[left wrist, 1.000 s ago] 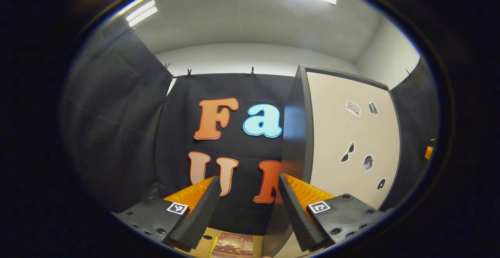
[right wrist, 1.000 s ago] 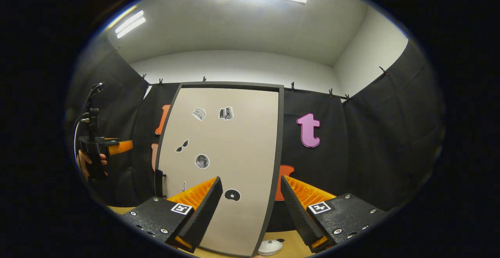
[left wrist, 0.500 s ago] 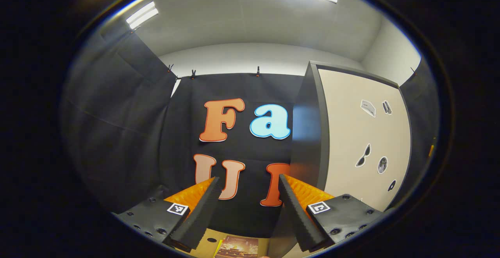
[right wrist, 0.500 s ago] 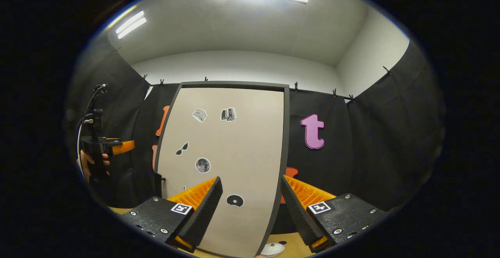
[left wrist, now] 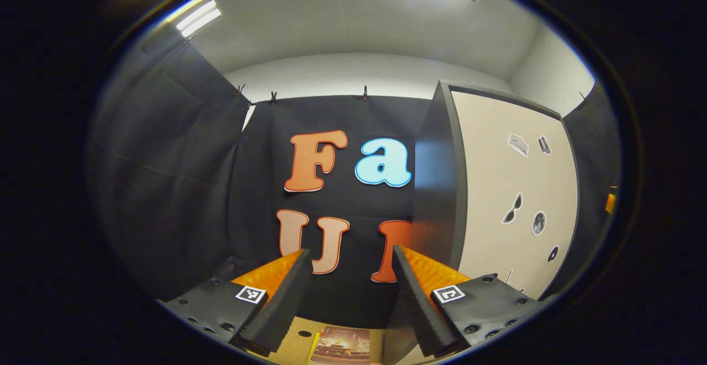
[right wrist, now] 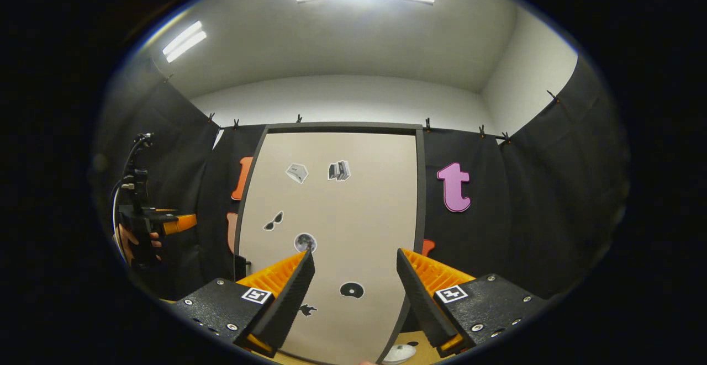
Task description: Open the cabinet door with the right hand, grasp the bottle in the cabinet with the left hand and place it on the coaster, then close the cabinet door with the right hand.
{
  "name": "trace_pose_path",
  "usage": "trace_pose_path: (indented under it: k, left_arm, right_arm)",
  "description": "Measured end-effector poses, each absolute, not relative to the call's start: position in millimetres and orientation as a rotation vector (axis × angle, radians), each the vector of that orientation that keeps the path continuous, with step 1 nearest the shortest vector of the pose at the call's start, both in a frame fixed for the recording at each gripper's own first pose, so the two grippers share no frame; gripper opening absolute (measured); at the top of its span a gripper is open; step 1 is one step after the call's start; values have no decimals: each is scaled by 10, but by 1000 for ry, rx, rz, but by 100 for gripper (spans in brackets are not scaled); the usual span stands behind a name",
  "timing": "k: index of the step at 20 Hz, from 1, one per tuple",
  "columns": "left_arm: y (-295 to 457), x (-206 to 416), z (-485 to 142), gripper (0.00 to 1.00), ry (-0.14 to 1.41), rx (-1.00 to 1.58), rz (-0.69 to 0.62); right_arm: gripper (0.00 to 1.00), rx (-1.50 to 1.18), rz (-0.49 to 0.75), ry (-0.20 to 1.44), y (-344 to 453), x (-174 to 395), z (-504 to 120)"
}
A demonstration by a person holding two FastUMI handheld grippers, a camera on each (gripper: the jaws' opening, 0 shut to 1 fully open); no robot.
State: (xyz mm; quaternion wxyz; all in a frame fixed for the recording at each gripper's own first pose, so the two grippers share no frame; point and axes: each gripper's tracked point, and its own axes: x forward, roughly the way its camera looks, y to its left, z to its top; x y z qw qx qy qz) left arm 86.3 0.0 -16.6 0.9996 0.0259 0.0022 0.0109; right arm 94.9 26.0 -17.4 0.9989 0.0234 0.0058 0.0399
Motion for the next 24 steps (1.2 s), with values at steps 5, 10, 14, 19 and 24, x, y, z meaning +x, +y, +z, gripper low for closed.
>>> trace_pose_path:
  k: [5, 10, 14, 19, 24]
  left_arm:
    - [132, 627, -326, 94, 78, 65, 8]
    - [418, 365, -413, 94, 126, 71, 20]
    - [718, 178, -456, 94, 146, 96, 47]
    - [990, 46, -527, 94, 164, 98, 67]
    - [1178, -42, -586, 95, 176, 107, 73]
  right_arm:
    - [92, 60, 163, 92, 734, 974, -529]
    - [92, 76, 280, 177, 1490, 1003, -887]
    - [92, 90, 341, 271, 2085, 1135, -1250]
    - [87, 94, 359, 365, 2594, 1429, -1672]
    - [83, 120, 279, 437, 2739, 1787, -1931]
